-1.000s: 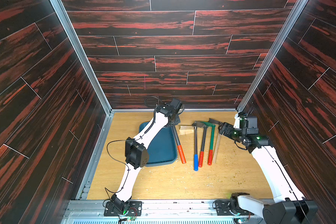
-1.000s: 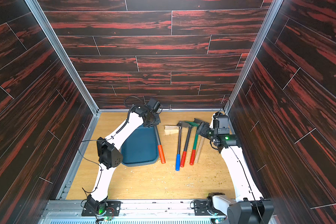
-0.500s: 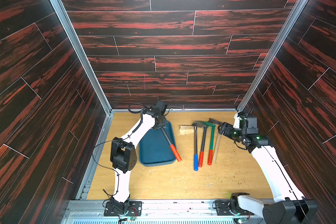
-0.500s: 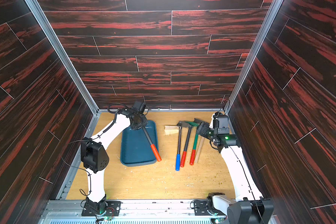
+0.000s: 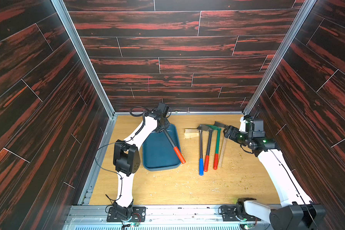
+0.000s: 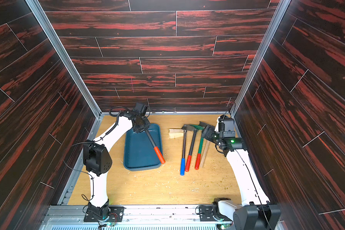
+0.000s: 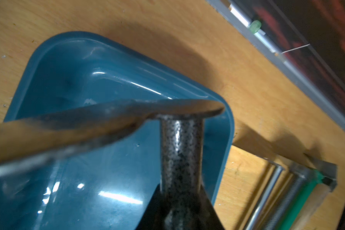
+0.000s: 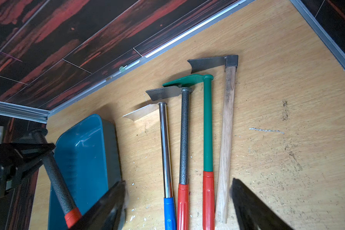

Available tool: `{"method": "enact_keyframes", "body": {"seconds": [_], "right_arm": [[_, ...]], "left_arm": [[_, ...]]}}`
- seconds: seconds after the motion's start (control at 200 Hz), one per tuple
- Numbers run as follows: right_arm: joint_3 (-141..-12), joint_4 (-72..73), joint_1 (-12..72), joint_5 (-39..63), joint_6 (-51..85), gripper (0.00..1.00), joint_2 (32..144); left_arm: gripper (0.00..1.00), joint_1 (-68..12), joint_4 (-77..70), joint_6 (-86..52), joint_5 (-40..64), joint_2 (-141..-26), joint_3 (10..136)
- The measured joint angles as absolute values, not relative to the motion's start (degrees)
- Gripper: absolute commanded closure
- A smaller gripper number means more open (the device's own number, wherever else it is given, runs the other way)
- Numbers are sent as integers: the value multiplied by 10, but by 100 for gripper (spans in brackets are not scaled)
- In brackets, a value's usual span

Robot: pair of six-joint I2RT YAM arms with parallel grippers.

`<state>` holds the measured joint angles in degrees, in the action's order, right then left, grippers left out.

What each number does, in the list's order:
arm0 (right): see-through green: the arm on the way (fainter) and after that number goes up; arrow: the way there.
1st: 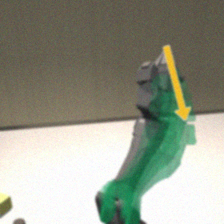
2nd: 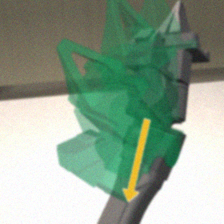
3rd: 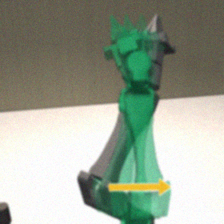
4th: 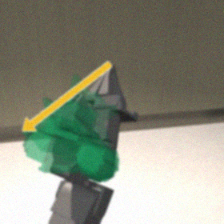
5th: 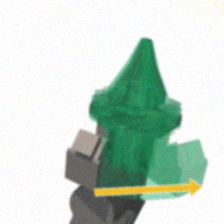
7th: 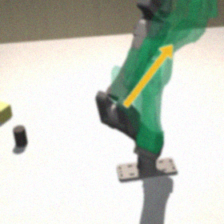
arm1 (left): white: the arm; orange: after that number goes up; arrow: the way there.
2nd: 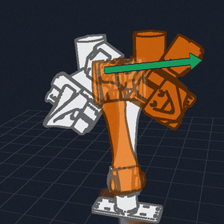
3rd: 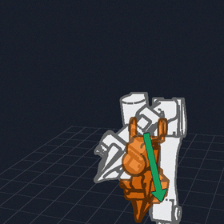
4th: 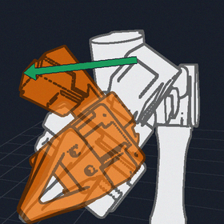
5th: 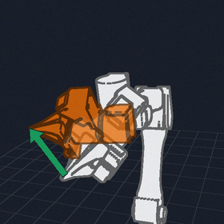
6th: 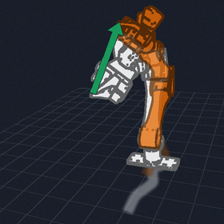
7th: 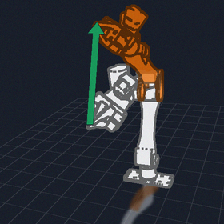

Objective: Put the small hoe into the storage box
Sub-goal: Place the hoe in the storage box.

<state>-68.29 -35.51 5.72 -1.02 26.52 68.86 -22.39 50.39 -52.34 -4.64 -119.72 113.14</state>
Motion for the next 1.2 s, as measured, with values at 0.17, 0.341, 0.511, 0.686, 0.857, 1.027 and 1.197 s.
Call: {"method": "enact_keyframes", "body": {"seconds": [0.17, 0.341, 0.511, 0.686, 0.857, 1.027, 1.197], "right_arm": [[-683, -355, 57, -8, 265, 14, 693], [-683, -355, 57, -8, 265, 14, 693], [-683, -355, 57, -8, 265, 14, 694], [-683, -355, 57, -8, 265, 14, 696], [-683, -355, 57, -8, 265, 14, 702], [-683, -355, 57, -8, 265, 14, 703], [-683, -355, 57, -8, 265, 14, 704]], "left_arm": [[100, -222, 526, -511, -47, -1218, 1139], [100, -216, 535, -505, -41, -1223, 1138], [100, -206, 534, -501, -35, -1225, 1138], [100, -198, 532, -493, -27, -1233, 1138], [100, -194, 531, -483, -22, -1259, 1144], [100, -192, 529, -478, -9, -1283, 1151], [100, -190, 524, -478, 0, -1293, 1154]]}}
